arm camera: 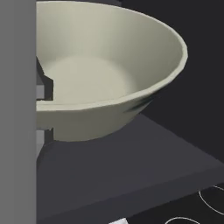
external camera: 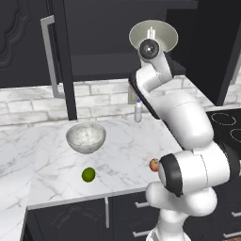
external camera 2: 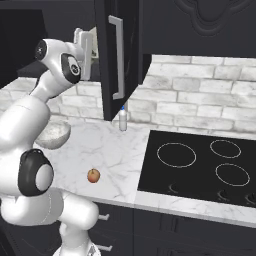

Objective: Pick both bowls and place them on the counter. Then place the lime in one bowl and place the peach in the other bowl.

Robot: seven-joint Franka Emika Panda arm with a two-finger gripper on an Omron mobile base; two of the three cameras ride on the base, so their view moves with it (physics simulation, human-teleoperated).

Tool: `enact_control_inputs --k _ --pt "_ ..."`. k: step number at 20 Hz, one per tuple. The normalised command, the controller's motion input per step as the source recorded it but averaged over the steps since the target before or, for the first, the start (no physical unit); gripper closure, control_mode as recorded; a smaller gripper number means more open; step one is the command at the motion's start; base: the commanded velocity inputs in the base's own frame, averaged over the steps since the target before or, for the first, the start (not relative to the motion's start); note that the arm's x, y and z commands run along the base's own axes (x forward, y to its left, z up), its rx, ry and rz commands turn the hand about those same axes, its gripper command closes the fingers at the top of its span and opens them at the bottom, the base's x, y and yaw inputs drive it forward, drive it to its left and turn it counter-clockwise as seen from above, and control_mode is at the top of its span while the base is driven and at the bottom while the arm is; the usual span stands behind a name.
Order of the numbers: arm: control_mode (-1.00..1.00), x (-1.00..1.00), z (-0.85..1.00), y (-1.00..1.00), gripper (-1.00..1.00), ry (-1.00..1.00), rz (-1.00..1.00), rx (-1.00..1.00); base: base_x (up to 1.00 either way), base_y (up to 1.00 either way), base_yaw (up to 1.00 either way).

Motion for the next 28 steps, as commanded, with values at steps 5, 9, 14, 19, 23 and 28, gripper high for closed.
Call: enact_control_inputs --k 5,9,14,19,23,28 --pt "-1.00 -0.52 -0.01 0.32 1.00 0.00 0.00 0.02 0.00 0.00 0.00" --pt "-1.00 -0.54 0.00 0.34 1.00 0.02 0.00 0.04 0.00 0.00 0.00" --pt "-1.00 -0.55 0.00 0.30 1.00 0.06 0.00 0.07 0.00 0.00 0.00" --pt "-1.00 -0.61 0.00 0.20 1.00 0.07 0.00 0.10 0.00 0.00 0.00" --pt "-1.00 -0.65 -0.01 0.21 1.00 0.02 0.00 0.11 0.00 0.00 0.00" --pt "-1.00 -0.65 0.00 0.17 1.00 0.02 0.00 0.11 0.00 0.00 0.00"
